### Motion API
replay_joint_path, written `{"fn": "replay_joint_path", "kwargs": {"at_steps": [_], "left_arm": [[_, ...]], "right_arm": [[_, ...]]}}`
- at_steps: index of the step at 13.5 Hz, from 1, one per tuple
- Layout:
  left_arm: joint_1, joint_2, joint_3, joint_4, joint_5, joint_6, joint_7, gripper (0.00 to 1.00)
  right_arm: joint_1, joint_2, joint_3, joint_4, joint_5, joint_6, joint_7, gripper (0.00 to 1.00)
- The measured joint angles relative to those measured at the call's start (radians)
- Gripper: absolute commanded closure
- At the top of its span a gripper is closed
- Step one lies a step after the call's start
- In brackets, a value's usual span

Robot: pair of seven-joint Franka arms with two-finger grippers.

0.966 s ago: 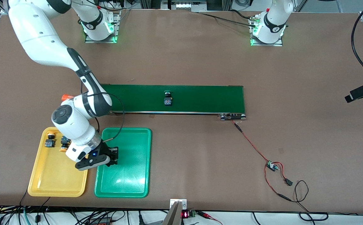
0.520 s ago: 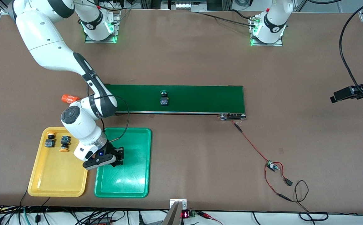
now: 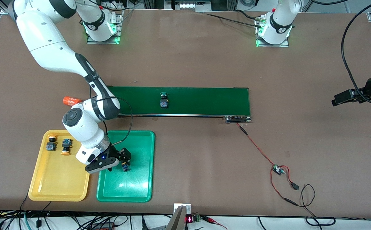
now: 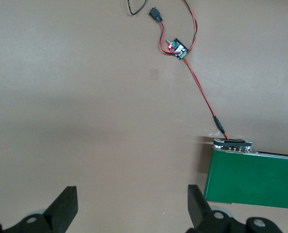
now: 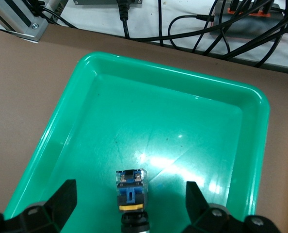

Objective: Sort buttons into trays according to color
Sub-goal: 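Open the right gripper to drop the button in the green tray, then move the right gripper back toward the belt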

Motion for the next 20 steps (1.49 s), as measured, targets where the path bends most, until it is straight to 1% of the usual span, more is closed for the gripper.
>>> {"fn": "replay_joint_path", "kwargs": {"at_steps": [2,5,7,9,11,14,17,20], "left_arm": [[0.001,-0.002,-0.002,0.000,0.000,0.018,0.000,0.00],[0.002,-0.027,0.008,0.000,0.000,0.018,0.000,0.00],[-0.004,-0.048,0.020,-0.001,0.000,-0.008,0.000,0.00],[-0.037,-0.061,0.053,-0.002,0.000,-0.034,0.001,0.00],[-0.055,-0.068,0.074,-0.006,0.000,-0.040,0.006,0.00],[-0.062,-0.068,0.075,-0.022,0.000,-0.034,0.015,0.00],[-0.063,-0.072,0.075,-0.042,0.000,-0.028,0.018,0.00],[-0.062,-0.086,0.078,-0.063,0.001,-0.027,0.018,0.00]], "right_arm": [[0.000,-0.051,-0.005,-0.032,0.000,-0.067,0.001,0.00],[0.000,-0.159,-0.006,-0.055,0.002,-0.266,0.033,0.00],[0.002,-0.232,-0.005,-0.062,0.002,-0.411,0.063,0.00],[0.002,-0.298,-0.005,-0.074,0.003,-0.560,0.082,0.00],[0.002,-0.359,-0.006,-0.102,0.011,-0.674,0.092,0.00],[-0.001,-0.448,-0.008,-0.160,0.087,-0.781,0.105,0.00],[-0.008,-0.561,-0.014,-0.243,0.107,-0.842,0.166,0.00],[-0.009,-0.667,-0.013,-0.359,0.132,-0.856,0.208,0.00]]}}
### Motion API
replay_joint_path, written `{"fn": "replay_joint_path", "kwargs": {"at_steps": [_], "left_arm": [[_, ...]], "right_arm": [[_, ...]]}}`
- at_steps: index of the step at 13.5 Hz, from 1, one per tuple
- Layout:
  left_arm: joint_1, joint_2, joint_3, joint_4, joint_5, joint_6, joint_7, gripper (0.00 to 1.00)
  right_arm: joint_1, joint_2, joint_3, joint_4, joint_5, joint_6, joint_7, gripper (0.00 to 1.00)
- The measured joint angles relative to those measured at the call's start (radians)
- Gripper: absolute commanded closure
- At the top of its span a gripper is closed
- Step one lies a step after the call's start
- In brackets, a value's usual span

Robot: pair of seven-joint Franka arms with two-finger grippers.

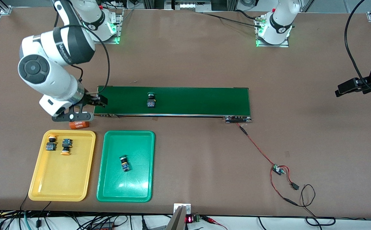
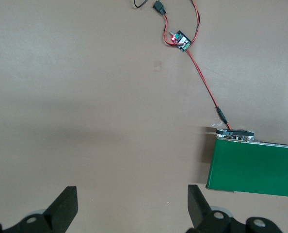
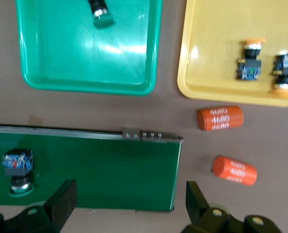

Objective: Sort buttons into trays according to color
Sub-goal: 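Move the right gripper back toward the belt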

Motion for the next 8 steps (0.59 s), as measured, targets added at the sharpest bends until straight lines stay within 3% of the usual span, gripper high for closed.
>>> {"fn": "replay_joint_path", "kwargs": {"at_steps": [2,6,8], "left_arm": [[0.000,-0.008,0.001,-0.004,0.000,0.003,0.000,0.00],[0.001,-0.009,0.004,-0.004,0.000,0.008,0.000,0.00],[0.004,-0.011,0.012,-0.004,0.000,0.016,0.000,0.00]], "right_arm": [[-0.001,-0.055,0.008,-0.088,0.005,0.058,0.005,0.00],[-0.038,-0.165,0.033,-0.330,0.029,0.327,0.013,0.00],[-0.064,-0.216,0.055,-0.419,0.065,0.397,0.030,0.00]]}}
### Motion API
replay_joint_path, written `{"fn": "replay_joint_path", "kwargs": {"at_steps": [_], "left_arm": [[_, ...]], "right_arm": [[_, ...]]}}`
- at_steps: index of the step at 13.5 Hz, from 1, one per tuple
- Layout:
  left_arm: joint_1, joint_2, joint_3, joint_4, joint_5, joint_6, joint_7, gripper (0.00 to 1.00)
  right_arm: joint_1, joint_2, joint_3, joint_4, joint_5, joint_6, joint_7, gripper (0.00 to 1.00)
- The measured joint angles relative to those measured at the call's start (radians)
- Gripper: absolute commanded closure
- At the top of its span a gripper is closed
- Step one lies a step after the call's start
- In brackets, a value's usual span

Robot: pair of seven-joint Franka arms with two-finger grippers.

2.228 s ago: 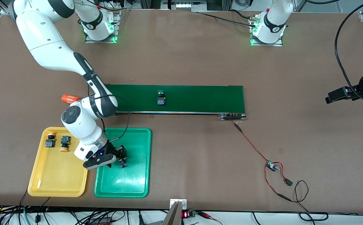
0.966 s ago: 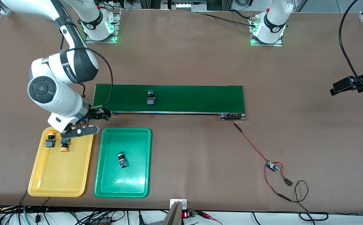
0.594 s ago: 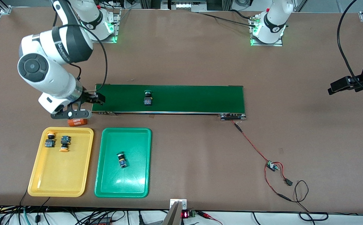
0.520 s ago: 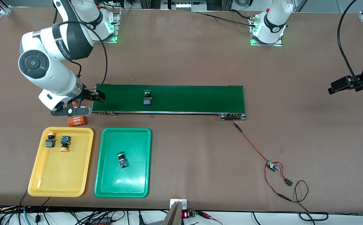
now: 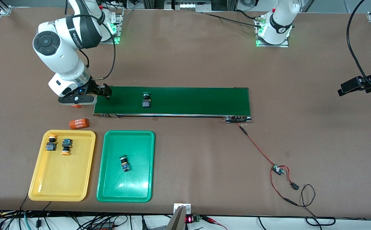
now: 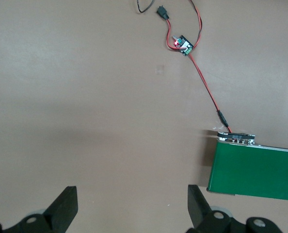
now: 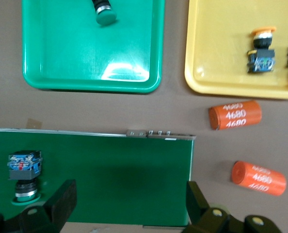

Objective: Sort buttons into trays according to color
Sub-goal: 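Move the right gripper back toward the belt, then lower the right gripper and grasp the dark button on the belt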

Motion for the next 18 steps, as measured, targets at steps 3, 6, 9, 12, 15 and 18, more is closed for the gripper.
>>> {"fn": "replay_joint_path", "kwargs": {"at_steps": [3,6,9,12,15,18], "left_arm": [[0.010,-0.003,0.005,0.000,0.000,0.024,0.000,0.00],[0.023,-0.006,0.006,0.000,0.000,0.024,0.000,0.00],[0.025,-0.006,0.006,-0.003,0.000,0.036,0.000,0.00],[0.025,-0.006,0.003,-0.005,0.000,0.049,0.001,0.00],[0.025,-0.003,0.000,-0.010,0.000,0.054,0.001,0.00],[0.025,-0.002,-0.001,-0.011,0.000,0.054,0.001,0.00]], "right_arm": [[-0.007,-0.039,0.046,-0.045,0.018,0.012,0.087,0.00],[-0.008,-0.040,0.098,-0.072,0.019,0.011,0.171,0.00],[-0.008,-0.026,0.121,-0.086,0.019,0.012,0.192,0.00],[-0.008,0.012,0.128,-0.086,0.009,0.024,0.192,0.00],[-0.008,0.058,0.128,-0.087,0.001,0.067,0.192,0.00],[-0.009,0.102,0.128,-0.086,-0.002,0.126,0.192,0.00]]}}
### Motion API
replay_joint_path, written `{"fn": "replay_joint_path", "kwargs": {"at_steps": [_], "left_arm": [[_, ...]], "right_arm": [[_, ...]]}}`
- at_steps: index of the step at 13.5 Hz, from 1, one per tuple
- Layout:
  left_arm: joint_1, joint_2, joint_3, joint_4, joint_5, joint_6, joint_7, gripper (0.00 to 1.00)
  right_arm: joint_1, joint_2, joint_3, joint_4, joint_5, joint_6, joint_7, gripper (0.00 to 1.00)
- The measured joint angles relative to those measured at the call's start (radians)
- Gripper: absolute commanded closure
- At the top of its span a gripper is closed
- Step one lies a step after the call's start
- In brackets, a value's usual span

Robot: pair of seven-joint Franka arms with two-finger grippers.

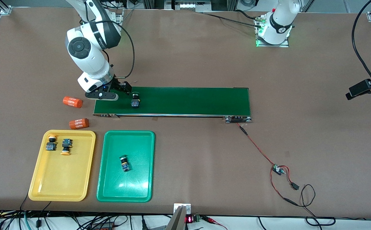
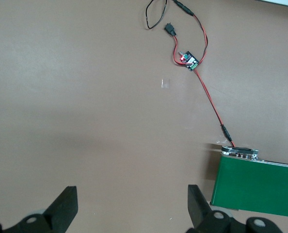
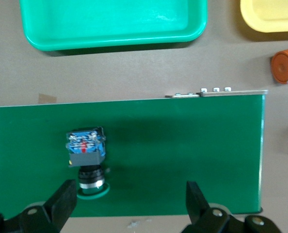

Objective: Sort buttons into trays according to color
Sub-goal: 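Lower the right gripper and grasp the dark button on the belt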

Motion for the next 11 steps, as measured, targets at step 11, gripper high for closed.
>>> {"fn": "replay_joint_path", "kwargs": {"at_steps": [11], "left_arm": [[-0.004,-0.004,-0.039,0.000,0.000,0.009,0.002,0.00]], "right_arm": [[-0.004,0.092,0.000,0.000,-0.054,0.089,0.001,0.00]]}}
